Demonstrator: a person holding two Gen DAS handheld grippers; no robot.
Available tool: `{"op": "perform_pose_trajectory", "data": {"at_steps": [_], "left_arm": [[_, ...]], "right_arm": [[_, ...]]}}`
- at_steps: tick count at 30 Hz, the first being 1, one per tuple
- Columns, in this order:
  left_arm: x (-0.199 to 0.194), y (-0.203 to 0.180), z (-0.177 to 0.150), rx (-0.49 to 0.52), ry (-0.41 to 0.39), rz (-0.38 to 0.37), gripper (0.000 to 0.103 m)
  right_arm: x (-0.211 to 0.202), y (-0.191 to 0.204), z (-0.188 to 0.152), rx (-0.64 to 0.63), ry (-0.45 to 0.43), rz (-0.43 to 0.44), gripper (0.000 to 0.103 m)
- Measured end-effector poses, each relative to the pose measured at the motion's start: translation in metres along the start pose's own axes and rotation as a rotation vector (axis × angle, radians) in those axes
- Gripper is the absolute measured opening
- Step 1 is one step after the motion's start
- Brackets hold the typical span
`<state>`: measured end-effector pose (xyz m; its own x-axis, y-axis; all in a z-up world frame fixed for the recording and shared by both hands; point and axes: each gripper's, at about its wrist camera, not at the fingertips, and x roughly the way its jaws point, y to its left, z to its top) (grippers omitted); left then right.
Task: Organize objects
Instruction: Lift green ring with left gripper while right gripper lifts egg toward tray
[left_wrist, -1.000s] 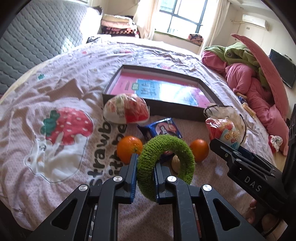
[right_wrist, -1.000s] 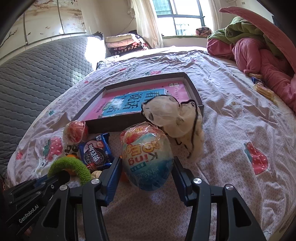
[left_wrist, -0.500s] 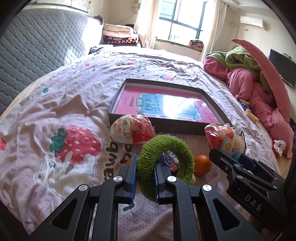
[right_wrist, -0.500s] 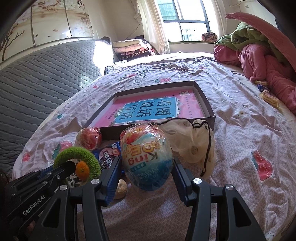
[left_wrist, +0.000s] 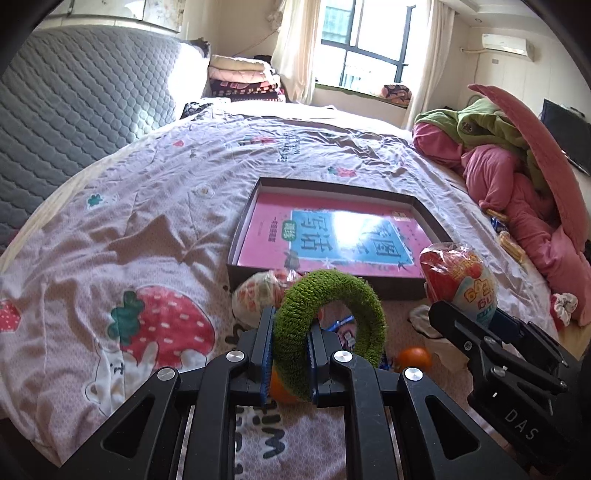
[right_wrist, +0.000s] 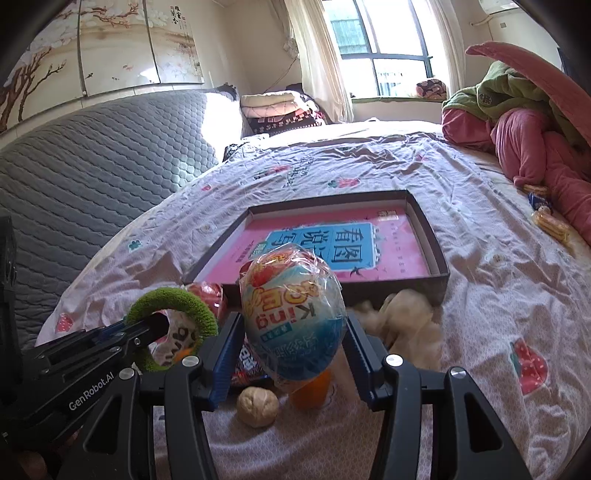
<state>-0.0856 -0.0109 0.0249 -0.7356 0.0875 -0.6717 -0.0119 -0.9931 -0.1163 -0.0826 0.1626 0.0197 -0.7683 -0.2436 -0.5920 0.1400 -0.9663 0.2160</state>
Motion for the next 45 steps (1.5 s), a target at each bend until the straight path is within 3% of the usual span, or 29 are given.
{"op": "perform_pose_trajectory", "data": {"at_steps": [16, 24, 45], "left_arm": [[0.018, -0.010, 0.026, 0.012, 0.005, -0.009, 0.015], [0.026, -0.021, 0.058, 0.009, -0.013, -0.037, 0.015], [0.041, -0.018, 0.112, 0.013, -0.043, -0.022, 0.015]], "right_arm": [[0.012, -0.014, 0.026, 0.009, -0.034, -0.038, 0.054], [0.013, -0.030, 0.043, 0.036, -0.059, -0.056, 0.054], [0.017, -0.049, 0.083, 0.030, -0.109, -0.120, 0.054]]}}
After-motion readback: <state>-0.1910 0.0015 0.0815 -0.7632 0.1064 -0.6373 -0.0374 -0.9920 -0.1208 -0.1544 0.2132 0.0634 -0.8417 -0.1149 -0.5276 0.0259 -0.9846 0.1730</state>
